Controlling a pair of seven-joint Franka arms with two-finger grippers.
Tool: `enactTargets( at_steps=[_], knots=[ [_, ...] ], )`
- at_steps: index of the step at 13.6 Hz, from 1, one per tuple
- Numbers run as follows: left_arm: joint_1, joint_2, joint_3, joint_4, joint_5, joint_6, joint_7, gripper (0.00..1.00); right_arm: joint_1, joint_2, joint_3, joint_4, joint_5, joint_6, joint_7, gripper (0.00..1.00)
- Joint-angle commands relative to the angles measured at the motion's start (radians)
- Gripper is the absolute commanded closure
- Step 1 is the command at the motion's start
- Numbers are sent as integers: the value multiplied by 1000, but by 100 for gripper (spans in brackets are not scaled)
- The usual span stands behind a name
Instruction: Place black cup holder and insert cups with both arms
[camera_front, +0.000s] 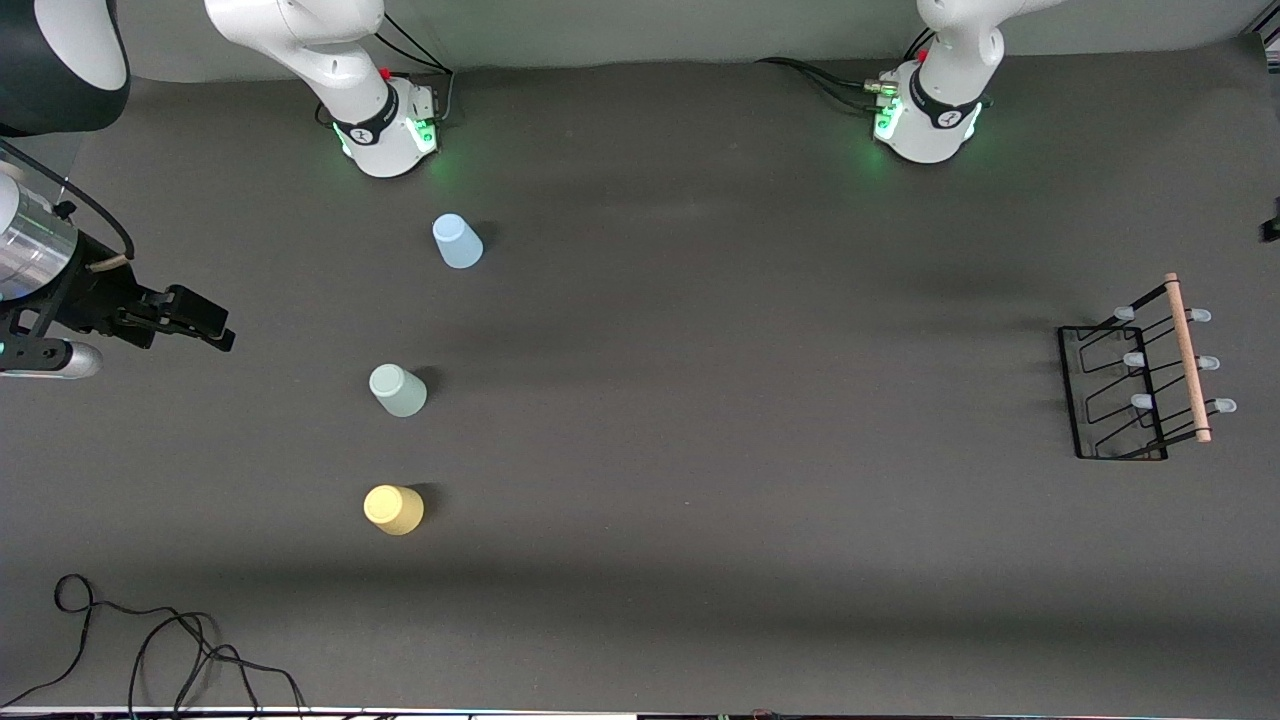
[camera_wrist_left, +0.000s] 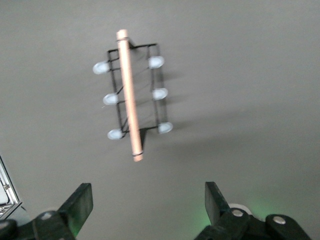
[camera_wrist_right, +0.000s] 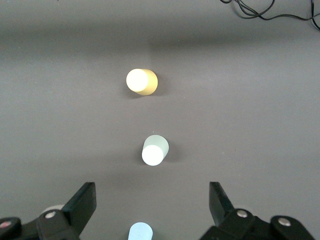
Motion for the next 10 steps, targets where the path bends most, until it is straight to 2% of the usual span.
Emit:
enactTargets(
  at_steps=[1, 4, 10],
  knots=[
    [51, -82, -14, -110, 20, 68, 81, 0, 0, -13, 3, -6, -9, 3, 13, 0],
    [71, -125, -14, -260, 20, 197, 86, 0, 2, -13, 3, -6, -9, 5, 16, 0],
    [59, -13, -17, -449, 22, 533, 103, 0, 0, -7, 3, -6, -9, 6, 13, 0]
  ],
)
